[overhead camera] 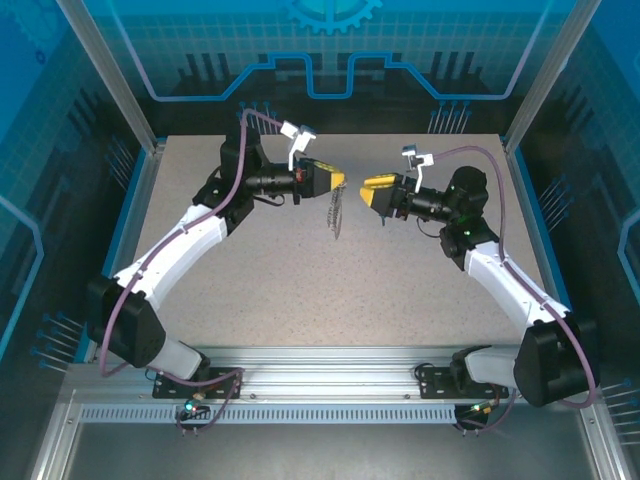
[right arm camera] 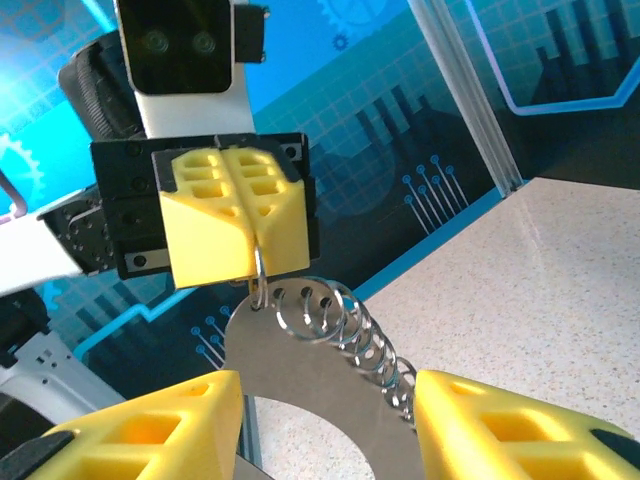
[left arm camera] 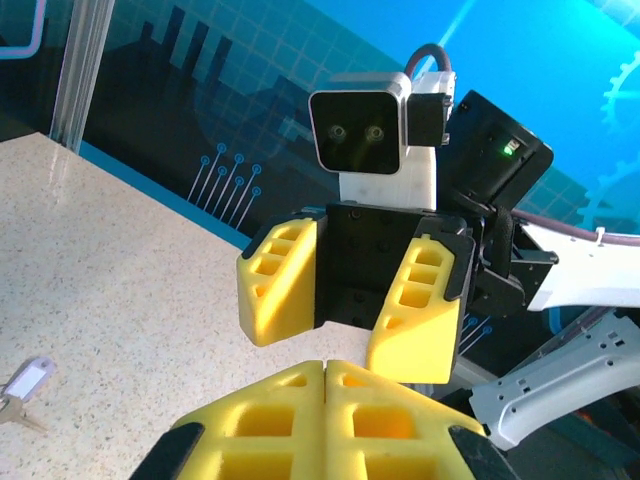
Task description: Put the keys on the keyring
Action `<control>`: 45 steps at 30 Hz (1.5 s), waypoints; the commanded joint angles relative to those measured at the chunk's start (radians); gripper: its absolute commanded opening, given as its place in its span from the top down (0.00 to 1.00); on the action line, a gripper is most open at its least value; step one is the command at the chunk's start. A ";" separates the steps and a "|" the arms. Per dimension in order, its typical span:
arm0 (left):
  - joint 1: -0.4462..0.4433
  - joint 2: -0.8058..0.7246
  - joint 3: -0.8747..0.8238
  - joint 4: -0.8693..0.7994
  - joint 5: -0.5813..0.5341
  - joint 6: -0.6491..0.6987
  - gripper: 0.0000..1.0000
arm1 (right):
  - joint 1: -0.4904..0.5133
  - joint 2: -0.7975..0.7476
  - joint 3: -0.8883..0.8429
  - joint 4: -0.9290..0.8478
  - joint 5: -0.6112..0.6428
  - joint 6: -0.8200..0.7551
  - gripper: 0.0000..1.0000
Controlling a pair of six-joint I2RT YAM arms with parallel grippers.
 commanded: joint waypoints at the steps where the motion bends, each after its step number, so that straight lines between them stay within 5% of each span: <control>1: 0.005 0.016 0.035 -0.075 0.030 0.087 1.00 | 0.006 0.009 0.041 0.005 -0.053 -0.020 0.51; 17: 0.004 0.025 0.050 -0.072 0.044 0.082 1.00 | 0.082 0.062 0.080 0.037 0.009 -0.001 0.54; 45: -0.015 0.024 0.072 -0.079 0.061 0.077 1.00 | 0.097 0.117 0.103 0.088 0.053 0.031 0.72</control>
